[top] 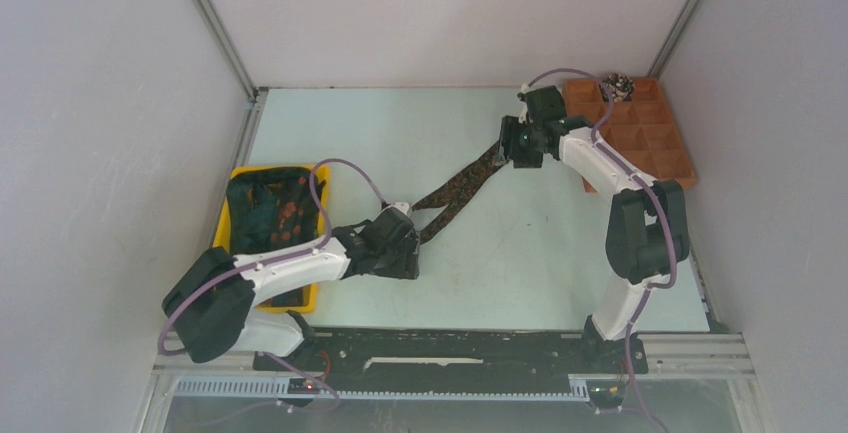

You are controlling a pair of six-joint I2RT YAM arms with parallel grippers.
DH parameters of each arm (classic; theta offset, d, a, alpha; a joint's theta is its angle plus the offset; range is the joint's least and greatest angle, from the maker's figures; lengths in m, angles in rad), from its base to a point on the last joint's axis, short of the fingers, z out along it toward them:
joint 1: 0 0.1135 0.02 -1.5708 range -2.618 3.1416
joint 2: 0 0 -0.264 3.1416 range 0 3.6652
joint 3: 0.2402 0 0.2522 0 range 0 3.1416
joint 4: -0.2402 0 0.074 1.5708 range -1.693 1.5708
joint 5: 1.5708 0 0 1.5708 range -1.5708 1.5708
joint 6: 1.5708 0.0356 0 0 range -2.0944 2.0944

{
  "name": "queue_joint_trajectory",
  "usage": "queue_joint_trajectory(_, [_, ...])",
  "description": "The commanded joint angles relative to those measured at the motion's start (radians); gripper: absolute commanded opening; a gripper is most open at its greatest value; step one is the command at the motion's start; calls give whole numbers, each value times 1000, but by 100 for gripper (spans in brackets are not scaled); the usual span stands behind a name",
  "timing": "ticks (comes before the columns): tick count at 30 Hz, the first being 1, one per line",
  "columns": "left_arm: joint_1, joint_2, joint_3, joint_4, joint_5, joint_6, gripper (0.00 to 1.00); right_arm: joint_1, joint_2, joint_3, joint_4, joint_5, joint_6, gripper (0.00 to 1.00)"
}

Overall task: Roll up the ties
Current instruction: Flatten out the tie at the center of the board.

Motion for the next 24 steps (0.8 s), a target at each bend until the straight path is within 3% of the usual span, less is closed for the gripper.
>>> queue_joint_trajectory(1, [6,13,66,38,-2,53,52,25,-106,-72,62,-8,3,57])
queue_joint_trajectory(5, [6,-29,105,-31,-11,100,26,42,-100,-107,68,-9,-7,57])
queue_joint_trajectory(9, [6,-57,173,-169,-70,166,12,41,-86,-108,68,-17,-11,56])
queue_joint_trajectory(16, [7,-122,240,-387,-256,199,8,21,-81,-109,71,-32,-22,56])
queue_joint_trajectory(24, [11,-153,197,-433,-368,132,13,15,-58,-109,66,-52,-28,56])
